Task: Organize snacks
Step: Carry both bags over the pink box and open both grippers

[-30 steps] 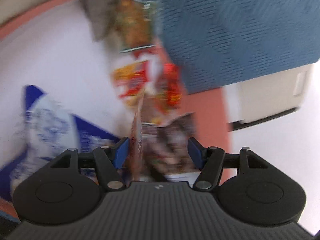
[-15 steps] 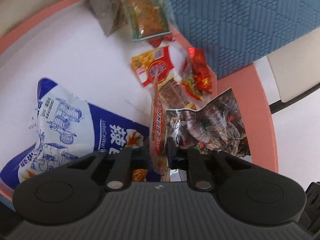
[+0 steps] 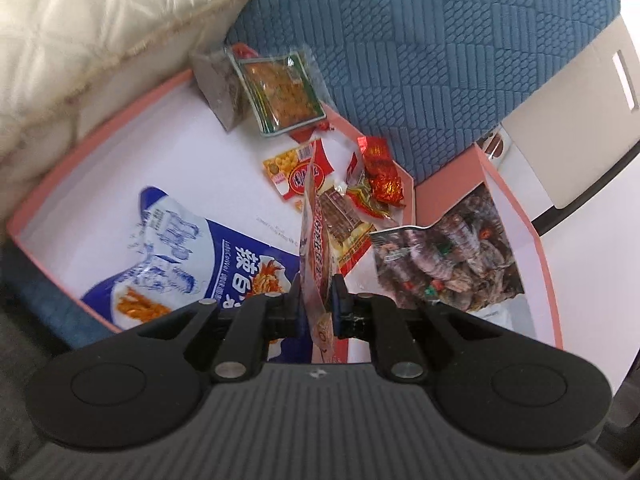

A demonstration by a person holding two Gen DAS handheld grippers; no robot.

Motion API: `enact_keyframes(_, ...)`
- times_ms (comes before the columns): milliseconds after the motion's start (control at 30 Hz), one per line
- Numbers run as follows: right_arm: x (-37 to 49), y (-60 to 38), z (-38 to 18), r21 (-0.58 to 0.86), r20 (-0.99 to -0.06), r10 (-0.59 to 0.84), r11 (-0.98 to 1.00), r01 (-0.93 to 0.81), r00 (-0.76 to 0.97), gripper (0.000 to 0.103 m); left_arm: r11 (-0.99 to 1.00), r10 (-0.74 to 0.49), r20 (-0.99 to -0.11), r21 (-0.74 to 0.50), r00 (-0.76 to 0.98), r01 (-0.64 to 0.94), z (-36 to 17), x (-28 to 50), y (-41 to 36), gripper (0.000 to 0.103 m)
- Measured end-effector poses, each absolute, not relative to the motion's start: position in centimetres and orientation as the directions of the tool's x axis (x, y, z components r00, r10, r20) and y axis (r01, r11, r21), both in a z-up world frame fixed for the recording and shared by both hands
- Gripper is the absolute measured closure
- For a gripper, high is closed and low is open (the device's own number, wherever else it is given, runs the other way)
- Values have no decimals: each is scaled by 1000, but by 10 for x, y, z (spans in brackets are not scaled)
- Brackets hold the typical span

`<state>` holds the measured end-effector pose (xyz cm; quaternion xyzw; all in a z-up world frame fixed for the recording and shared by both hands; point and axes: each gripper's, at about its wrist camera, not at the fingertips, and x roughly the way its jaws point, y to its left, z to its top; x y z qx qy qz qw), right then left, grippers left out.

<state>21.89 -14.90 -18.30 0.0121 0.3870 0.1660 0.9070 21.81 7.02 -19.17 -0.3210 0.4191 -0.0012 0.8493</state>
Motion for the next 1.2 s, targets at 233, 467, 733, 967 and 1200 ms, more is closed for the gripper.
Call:
enact_keyframes(233, 208, -159, -157, 188, -682, 323, 945, -269, 657, 88, 827, -223, -701, -504, 677, -249, -142, 212, 64, 89)
enact_keyframes(467, 203, -171, -125, 213, -664, 338, 941, -264, 667, 88, 848, -192, -698, -471, 689, -241, -92, 209, 53, 89)
enact_keyframes(733, 204, -192, -81, 221, -628, 351, 936, -273, 695, 88, 871, -174, -684, -443, 709, -214, -39, 211, 35, 89)
enact_keyframes(967, 207, -208, -40, 223, -568, 376, 927, -302, 732, 88, 878, -184, -650, -445, 737, -174, 2, 222, 12, 89)
enact_keyframes(1200, 213, -229, -14, 221, -526, 381, 925, -310, 760, 88, 886, -207, -617, -447, 760, -122, 28, 238, -21, 89)
